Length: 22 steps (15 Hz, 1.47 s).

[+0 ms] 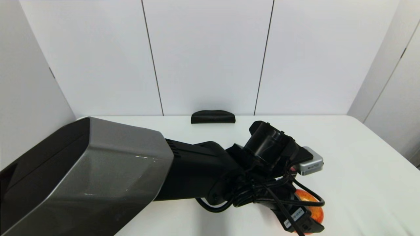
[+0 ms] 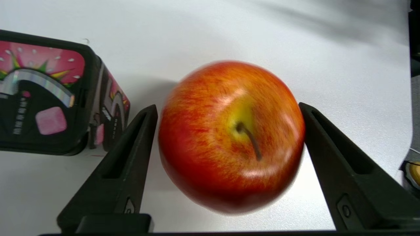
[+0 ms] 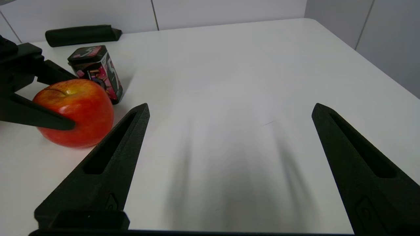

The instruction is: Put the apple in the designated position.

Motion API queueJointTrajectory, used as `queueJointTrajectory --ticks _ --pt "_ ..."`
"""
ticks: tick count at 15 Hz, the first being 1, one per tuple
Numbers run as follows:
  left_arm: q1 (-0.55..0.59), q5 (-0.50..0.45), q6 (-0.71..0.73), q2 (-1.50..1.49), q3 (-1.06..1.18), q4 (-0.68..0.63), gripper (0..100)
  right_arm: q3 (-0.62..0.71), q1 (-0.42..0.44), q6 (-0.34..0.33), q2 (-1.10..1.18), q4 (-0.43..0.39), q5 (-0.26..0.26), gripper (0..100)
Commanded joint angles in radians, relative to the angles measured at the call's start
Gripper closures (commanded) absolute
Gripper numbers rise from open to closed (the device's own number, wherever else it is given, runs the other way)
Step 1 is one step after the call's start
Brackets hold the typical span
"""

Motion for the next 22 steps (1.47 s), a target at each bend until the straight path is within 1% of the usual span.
queueJointTrajectory --ticks 1,9,12,13,14,16,17,18,19,20,22 --pt "0.000 -0.003 -0.001 -0.009 0.001 0.001 0 0.012 0.000 0.000 0.000 -0.001 -0.001 0" --pt "0.001 -0.003 0.001 -0.126 0.004 0.021 0 0.012 0.000 0.000 0.000 -0.001 0.001 0" --pt "0.004 0.008 -0.001 -0.236 0.006 0.039 0 0.012 0.000 0.000 0.000 -0.001 0.001 0" --pt "0.010 0.060 -0.001 -0.308 0.020 0.061 0 0.012 0.000 0.000 0.000 -0.001 -0.001 0" --pt "0.020 0.135 -0.002 -0.373 0.052 0.064 0 0.012 0.000 0.000 0.000 -0.001 -0.001 0" --pt "0.052 0.315 0.001 -0.535 0.178 0.061 0 0.012 0.000 0.000 0.000 -0.001 -0.001 0" --pt "0.078 0.375 0.001 -0.623 0.247 0.061 0 0.012 0.000 0.000 0.000 -0.001 0.001 0" --pt "0.116 0.401 0.003 -0.712 0.322 0.058 0 0.012 0.000 0.000 0.000 -0.001 0.001 0" --pt "0.187 0.402 0.027 -0.825 0.422 0.049 0 0.012 0.000 0.000 0.000 -0.001 -0.001 0" --pt "0.274 0.401 0.075 -0.911 0.509 0.024 0 0.012 0.000 0.000 0.000 -0.001 0.001 0" --pt "0.478 0.399 0.173 -1.072 0.687 -0.079 0 0.012 0.000 0.000 0.000 -0.001 0.001 0"
